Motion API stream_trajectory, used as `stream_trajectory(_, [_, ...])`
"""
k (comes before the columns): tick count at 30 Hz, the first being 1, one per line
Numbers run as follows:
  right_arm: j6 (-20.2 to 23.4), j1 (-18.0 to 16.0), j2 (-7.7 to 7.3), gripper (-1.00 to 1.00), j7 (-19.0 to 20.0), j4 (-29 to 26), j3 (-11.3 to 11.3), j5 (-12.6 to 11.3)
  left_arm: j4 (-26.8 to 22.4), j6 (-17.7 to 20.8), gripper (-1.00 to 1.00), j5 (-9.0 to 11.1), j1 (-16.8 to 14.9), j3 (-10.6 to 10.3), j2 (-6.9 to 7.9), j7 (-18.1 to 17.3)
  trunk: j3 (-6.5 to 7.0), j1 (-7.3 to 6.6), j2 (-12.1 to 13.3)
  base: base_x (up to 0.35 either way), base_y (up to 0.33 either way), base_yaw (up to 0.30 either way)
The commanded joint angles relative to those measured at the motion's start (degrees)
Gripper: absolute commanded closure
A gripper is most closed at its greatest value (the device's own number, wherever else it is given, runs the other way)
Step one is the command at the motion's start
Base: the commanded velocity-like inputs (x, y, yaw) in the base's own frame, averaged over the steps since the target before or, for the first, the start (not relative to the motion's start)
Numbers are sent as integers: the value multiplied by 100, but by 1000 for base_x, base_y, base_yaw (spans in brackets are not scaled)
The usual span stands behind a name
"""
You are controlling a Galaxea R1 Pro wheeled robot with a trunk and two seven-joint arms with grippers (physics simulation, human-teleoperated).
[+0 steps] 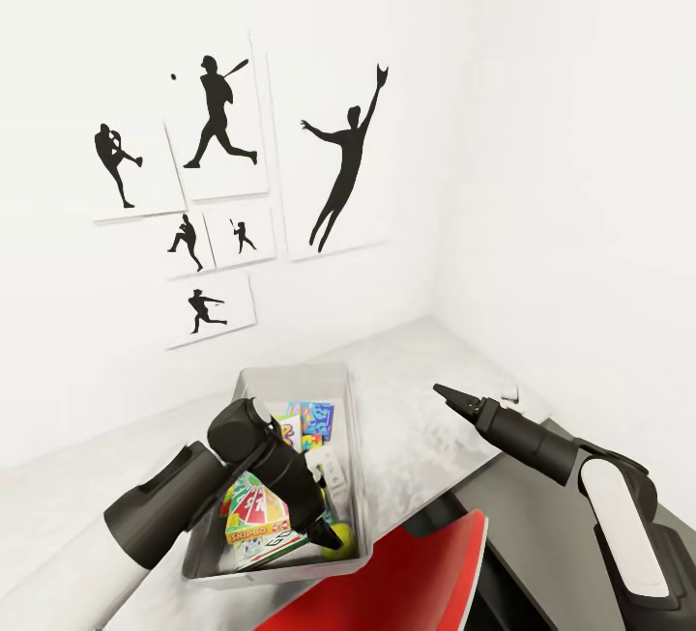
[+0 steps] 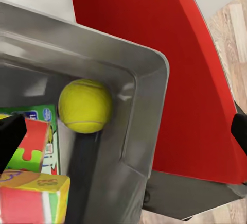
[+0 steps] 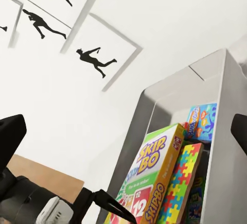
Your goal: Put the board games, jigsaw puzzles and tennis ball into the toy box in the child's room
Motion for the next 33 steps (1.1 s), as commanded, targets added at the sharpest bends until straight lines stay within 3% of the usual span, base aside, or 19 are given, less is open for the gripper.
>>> stream_trajectory(1, [30, -6, 1, -100, 33, -1, -8, 23, -8, 58, -100, -58, -9, 69, 3, -63, -13, 4, -13, 0, 0, 0])
stream_trajectory(4, [32, -6, -1, -100, 34, -1, -8, 23, -19, 67, -100, -50, -13, 453, 4, -99, -13, 4, -13, 0, 0, 0])
stream_trajectory(8, [36, -6, -1, -100, 36, -1, -8, 23, -116, 71, -100, -15, -20, 1138, 18, -230, -13, 4, -13, 0, 0, 0])
stream_trajectory(10, [39, -6, -3, -100, 36, -1, -8, 23, -151, 70, -100, -7, -39, 1597, 36, -446, -13, 4, -13, 0, 0, 0])
stream_trajectory(13, [41, -6, -2, -100, 36, -1, -8, 23, -165, 63, -100, -15, -54, 2080, 60, -723, -13, 4, -13, 0, 0, 0])
stream_trajectory(16, [43, -6, -3, -100, 38, -1, -8, 23, -172, 56, -100, -25, -62, 2961, 109, -1066, -13, 4, -13, 0, 0, 0])
stream_trajectory(17, [44, -6, -4, -100, 36, -1, -8, 23, -173, 54, -100, -24, -62, 3126, 123, -1118, -13, 4, -13, 0, 0, 0])
stream_trajectory(18, [46, -6, -4, -100, 37, -1, -8, 23, -168, 51, -100, -14, -63, 3470, 159, -1218, -13, 4, -13, 0, 0, 0])
stream_trajectory(19, [47, -6, -3, -100, 37, -1, -8, 23, -164, 48, -100, -10, -64, 3646, 179, -1267, -13, 4, -13, 0, 0, 0])
stream_trajectory(21, [49, -6, -1, -100, 38, -1, -8, 23, -150, 38, -100, 11, -64, 4329, 247, -1306, -13, 4, -13, 0, 0, 0])
stream_trajectory(22, [49, -6, 0, -100, 38, -1, -8, 23, -148, 38, -100, 16, -64, 4496, 259, -1306, -13, 4, -13, 0, 0, 0])
stream_trajectory(25, [50, -6, 0, -100, 37, -1, -8, 23, -95, 37, -100, 35, -49, 5529, 371, -1306, -13, 4, -13, 0, 0, 0])
stream_trajectory(26, [50, -6, 0, -100, 37, -1, -8, 23, -77, 35, -100, 37, -44, 5701, 396, -1306, -13, 4, -13, 0, 0, 0])
stream_trajectory(28, [52, -6, -5, -100, 37, -1, -10, 23, 90, 25, -100, 37, -16, 6353, 485, -1306, -13, 4, -13, 0, 0, 0])
stream_trajectory(29, [52, -6, -5, -100, 37, -1, -11, 23, 160, 22, -100, 36, -5, 6509, 508, -1306, -13, 4, -13, 0, 0, 0])
stream_trajectory(33, [52, -6, -3, -100, 30, -1, -15, 23, 877, 0, -100, 44, 255, 7711, 770, -1306, -13, 4, -13, 0, 0, 0])
